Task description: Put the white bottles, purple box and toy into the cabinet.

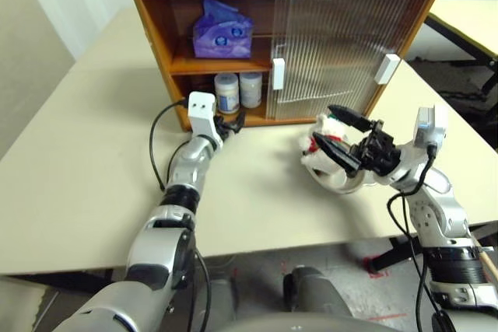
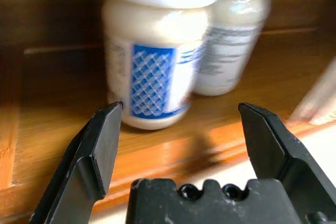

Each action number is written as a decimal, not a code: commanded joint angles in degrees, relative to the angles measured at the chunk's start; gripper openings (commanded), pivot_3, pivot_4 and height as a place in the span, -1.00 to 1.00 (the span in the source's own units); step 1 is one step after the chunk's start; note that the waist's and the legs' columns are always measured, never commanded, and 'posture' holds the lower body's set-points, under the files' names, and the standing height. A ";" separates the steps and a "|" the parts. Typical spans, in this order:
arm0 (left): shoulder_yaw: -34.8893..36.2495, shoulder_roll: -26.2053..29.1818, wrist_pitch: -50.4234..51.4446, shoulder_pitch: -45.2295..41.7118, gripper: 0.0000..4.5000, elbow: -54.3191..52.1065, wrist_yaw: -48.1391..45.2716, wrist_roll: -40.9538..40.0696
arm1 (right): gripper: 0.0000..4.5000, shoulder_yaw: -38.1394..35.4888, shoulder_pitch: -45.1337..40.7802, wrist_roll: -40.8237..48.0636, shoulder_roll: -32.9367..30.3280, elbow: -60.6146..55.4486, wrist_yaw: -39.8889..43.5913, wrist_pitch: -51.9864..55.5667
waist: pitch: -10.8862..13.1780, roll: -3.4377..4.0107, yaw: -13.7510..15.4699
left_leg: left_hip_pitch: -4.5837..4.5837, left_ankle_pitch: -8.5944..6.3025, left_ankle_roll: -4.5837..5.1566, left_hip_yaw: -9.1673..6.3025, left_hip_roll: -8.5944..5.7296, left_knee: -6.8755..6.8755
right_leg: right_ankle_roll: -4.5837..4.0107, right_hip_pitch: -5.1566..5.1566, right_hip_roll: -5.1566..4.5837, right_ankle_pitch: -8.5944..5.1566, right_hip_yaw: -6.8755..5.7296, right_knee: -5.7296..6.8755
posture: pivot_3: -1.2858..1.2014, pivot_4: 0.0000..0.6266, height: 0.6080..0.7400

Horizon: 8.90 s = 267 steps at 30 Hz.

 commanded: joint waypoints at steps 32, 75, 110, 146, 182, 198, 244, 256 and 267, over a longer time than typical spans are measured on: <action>-16.22 -2.30 -6.75 -24.18 -0.99 10.74 -9.81 8.13 | 1.00 -3.02 4.41 0.88 -2.59 0.88 2.87 -1.12 | -0.04 0.09 -0.59 | -0.01 0.24 0.41 0.00 -0.22 0.00 | 0.23 0.03 0.13 -0.05 0.13 -0.20 | 0.00 -1.00 1.00; -12.82 10.01 8.51 -11.09 -0.99 -13.69 -4.72 9.62 | 1.00 -1.89 1.86 0.53 -2.60 4.23 6.26 -0.82 | 0.07 0.15 -1.68 | 0.46 0.10 0.17 -0.30 -0.21 0.00 | 0.10 0.03 0.30 0.13 0.30 0.42 | 0.08 -1.00 1.00; -4.50 20.80 17.86 2.59 -0.99 -30.66 -2.81 7.36 | 1.00 -1.62 -1.65 3.93 -0.69 7.08 12.43 1.20 | 0.19 0.16 0.08 | 0.68 0.09 0.15 -0.45 -0.20 -0.31 | -0.03 0.08 0.22 0.05 0.29 0.40 | 0.14 -1.00 1.00; -1.43 19.41 7.14 21.78 0.80 -42.94 -24.65 -18.85 | 0.84 -11.60 -5.43 5.22 -9.49 15.84 10.01 1.82 | 0.37 0.07 4.37 | 0.39 0.14 0.24 -0.24 -0.20 -0.92 | -0.36 -0.04 -0.11 -0.16 0.09 -0.37 | 0.16 -1.00 1.00; -7.15 20.59 4.74 29.48 1.00 -43.09 -43.22 -22.11 | -0.98 -13.96 -18.13 -15.50 -15.52 38.46 -18.43 -9.89 | 0.28 0.31 4.11 | 0.10 0.26 0.45 -0.29 -0.21 -0.91 | -0.28 -0.07 -0.08 -0.12 0.15 -0.69 | 0.14 -1.00 1.00; -8.12 21.35 5.01 29.65 1.00 -43.94 -43.56 -21.03 | -0.98 -12.69 -21.14 -16.90 -14.35 42.14 -18.86 -10.72 | 0.28 0.33 3.96 | 0.10 0.26 0.46 -0.30 -0.21 -0.91 | -0.28 -0.07 -0.06 -0.12 0.16 -0.66 | 0.16 -1.00 1.00; -4.46 15.47 6.29 30.42 1.00 -45.84 -37.18 -26.57 | -0.98 -3.16 -23.21 -12.77 1.92 30.27 -10.11 -1.80 | 0.17 0.49 4.42 | 0.15 0.27 0.46 -0.39 -0.21 -0.87 | -0.35 -0.10 -0.04 -0.06 0.09 -0.35 | 0.19 -1.00 1.00; -3.12 15.41 6.25 30.44 1.00 -46.11 -35.93 -27.32 | -0.98 0.52 -24.11 -12.69 5.49 27.52 -8.96 0.95 | 0.17 0.50 4.34 | 0.18 0.26 0.45 -0.44 -0.21 -0.86 | -0.39 -0.12 -0.02 -0.05 0.03 -0.23 | 0.20 -1.00 1.00; -4.11 15.18 5.96 29.97 1.00 -45.43 -36.59 -27.03 | -0.35 -2.84 -20.84 -11.45 -2.97 24.34 -6.45 5.19 | 0.17 0.50 4.74 | 0.19 0.26 0.45 -0.46 -0.19 -0.84 | -0.46 -0.14 0.05 -0.11 0.03 -0.18 | 0.18 -1.00 1.00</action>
